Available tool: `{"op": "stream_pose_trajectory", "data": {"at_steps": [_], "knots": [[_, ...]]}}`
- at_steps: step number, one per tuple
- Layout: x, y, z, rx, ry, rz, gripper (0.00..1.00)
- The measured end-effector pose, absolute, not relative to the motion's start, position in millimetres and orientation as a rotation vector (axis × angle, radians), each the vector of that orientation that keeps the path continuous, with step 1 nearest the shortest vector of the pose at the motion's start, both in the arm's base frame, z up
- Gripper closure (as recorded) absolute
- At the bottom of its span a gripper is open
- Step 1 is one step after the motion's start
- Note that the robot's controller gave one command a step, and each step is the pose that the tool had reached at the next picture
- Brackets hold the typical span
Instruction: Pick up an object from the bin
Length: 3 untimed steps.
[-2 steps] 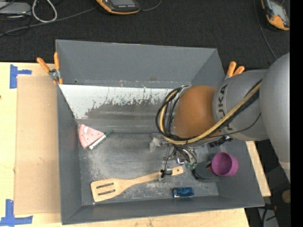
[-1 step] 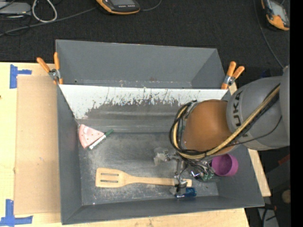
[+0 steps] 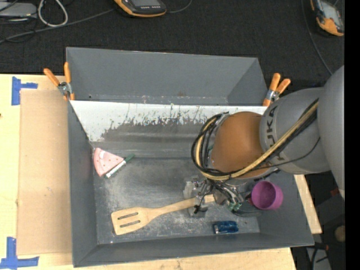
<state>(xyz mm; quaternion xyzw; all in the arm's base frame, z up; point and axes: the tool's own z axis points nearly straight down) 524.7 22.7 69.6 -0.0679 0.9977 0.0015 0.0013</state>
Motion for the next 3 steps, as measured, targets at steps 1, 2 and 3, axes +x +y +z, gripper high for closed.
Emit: {"op": "stream_pose_trajectory", "data": {"at_steps": [1, 2, 3], "knots": [[524.7, 23, 70, -0.211, 3.132, 0.005, 1.0], [524.7, 23, 70, -0.211, 3.132, 0.006, 1.0], [520.5, 23, 84, -0.213, 3.144, 0.006, 1.0]]}}
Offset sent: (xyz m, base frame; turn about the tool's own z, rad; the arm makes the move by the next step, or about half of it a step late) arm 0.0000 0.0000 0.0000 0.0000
